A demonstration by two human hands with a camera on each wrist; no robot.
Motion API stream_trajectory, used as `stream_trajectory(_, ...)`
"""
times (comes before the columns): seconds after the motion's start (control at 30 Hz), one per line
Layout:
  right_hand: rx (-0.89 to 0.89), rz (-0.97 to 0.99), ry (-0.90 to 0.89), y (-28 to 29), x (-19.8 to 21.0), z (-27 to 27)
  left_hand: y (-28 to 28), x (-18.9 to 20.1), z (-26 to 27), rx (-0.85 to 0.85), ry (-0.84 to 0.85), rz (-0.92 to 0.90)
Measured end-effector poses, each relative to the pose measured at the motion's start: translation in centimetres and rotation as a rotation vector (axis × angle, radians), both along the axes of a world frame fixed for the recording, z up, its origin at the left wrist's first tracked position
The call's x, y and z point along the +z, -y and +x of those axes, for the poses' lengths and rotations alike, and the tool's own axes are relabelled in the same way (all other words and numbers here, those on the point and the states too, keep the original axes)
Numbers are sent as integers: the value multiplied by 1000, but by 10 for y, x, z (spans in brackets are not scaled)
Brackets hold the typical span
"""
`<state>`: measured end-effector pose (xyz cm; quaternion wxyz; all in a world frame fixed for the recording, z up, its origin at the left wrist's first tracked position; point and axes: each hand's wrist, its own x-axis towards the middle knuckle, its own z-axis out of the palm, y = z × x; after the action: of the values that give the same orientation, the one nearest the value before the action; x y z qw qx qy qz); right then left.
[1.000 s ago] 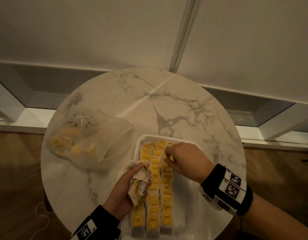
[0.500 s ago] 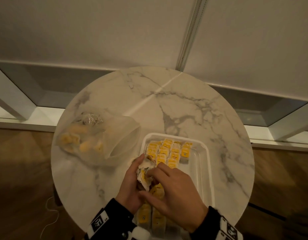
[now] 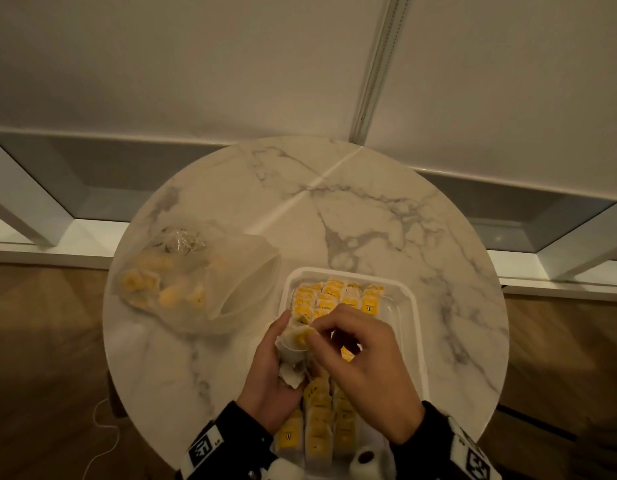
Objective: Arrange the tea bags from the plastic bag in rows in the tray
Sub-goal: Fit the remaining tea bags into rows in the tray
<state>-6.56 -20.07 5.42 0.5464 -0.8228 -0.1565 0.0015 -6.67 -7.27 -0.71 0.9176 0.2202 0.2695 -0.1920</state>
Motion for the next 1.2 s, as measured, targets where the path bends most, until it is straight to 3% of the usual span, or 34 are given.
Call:
stream_trajectory(0.13,-18,234,-175,14,2,10,2,-2,0,-27,24,27)
stream_trajectory(0.27,-39,356,-237,28,2,18,3,2,-3,-106,42,40)
stream_trajectory(0.63,-78,335,-300,36,0,22,6,14,-5,-274,109,91)
stream_trajectory(0.9,-101,289,-281,42,3,25,8,15,-5,-214,57,76)
stream_trajectory(1.2,-166,377,-209,57,13,33,8,9,-5,-185,33,16)
